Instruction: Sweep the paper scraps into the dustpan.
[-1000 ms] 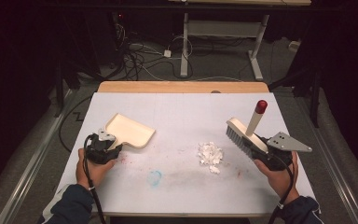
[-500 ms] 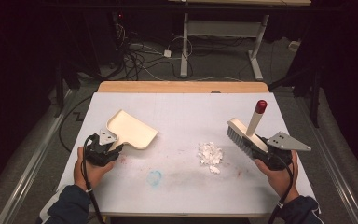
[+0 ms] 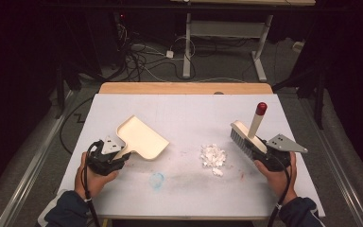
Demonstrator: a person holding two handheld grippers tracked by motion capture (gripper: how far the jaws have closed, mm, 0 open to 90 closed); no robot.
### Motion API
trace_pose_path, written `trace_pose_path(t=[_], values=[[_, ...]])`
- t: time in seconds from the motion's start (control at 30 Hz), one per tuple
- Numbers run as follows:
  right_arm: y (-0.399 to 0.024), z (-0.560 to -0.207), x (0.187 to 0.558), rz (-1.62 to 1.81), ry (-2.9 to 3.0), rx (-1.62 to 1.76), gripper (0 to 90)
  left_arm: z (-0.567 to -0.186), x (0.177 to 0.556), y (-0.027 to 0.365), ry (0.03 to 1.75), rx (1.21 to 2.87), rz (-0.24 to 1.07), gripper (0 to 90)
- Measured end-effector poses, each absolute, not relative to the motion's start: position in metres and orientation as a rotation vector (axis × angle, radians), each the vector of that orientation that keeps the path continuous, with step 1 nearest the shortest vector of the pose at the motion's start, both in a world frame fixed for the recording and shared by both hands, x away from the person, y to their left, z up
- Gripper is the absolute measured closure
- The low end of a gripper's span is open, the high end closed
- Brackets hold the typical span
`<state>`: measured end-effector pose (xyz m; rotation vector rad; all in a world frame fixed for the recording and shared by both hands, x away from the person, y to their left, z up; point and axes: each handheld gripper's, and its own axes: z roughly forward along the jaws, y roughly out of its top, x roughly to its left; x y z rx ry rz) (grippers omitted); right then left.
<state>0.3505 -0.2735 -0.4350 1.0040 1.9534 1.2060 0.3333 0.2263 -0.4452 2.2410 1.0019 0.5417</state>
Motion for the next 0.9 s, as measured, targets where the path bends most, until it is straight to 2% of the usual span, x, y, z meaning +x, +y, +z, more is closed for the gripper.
trace_pose_path(t=[0.43, 0.63, 0.9], values=[[-0.261, -0.452, 0.363, 1.167, 1.935, 1.103, 67.4, -0.444, 0.316, 0.206, 0.806, 2.308, 0.406, 64.0], [-0.260, -0.447, 0.362, 1.158, 1.952, 1.218, 67.3, -0.447, 0.311, 0.199, 0.739, 2.349, 0.340, 63.9], [-0.258, -0.443, 0.360, 1.104, 2.021, 1.180, 67.4, -0.450, 0.300, 0.178, 0.663, 2.425, 0.310, 63.9]])
